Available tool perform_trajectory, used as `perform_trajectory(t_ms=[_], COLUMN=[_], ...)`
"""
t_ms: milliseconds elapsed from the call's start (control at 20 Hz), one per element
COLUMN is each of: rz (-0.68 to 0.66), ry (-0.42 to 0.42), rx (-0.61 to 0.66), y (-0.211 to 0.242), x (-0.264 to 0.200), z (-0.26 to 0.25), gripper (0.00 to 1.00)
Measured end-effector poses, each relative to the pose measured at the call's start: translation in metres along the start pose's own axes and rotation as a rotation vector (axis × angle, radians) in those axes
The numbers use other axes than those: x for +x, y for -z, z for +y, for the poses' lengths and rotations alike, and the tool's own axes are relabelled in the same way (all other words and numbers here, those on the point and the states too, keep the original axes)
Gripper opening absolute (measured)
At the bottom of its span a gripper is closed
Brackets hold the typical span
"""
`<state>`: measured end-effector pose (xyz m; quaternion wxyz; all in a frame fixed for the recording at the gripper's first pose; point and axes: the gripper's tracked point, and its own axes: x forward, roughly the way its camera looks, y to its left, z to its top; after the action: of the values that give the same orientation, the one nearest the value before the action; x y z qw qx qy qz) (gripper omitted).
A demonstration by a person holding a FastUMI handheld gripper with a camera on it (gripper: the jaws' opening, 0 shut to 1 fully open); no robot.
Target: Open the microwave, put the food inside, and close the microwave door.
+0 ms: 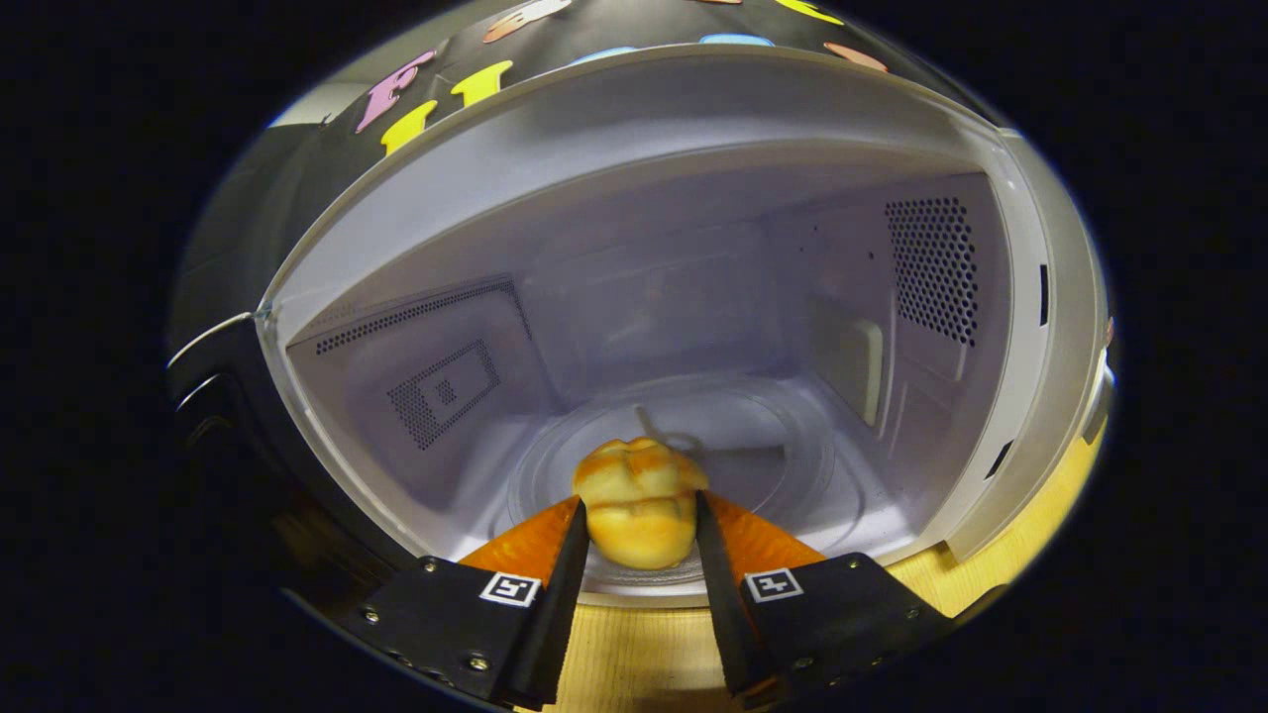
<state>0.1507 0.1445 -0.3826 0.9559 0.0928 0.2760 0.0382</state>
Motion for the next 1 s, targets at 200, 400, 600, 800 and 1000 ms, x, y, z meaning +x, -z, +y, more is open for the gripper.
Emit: perform_trajectory(t_ms=[200,400,600,800,1000], rz=[0.000,0.021,-0.005,-0.064,-0.122], ry=[-0.029,-0.066,-0.102,-0.126,-0.157], rx=[0.016,0.101,0.054,-0.044,-0.093], y=[-0.001,-0.007,-0.017,-0.032,-0.050], x=[-0.002,-0.005,-0.019,-0.049,-0.084], z=[0.005,0.005,0.007,0.011,0.016], gripper=[0.77,0.78,0.78,0.78,0.78])
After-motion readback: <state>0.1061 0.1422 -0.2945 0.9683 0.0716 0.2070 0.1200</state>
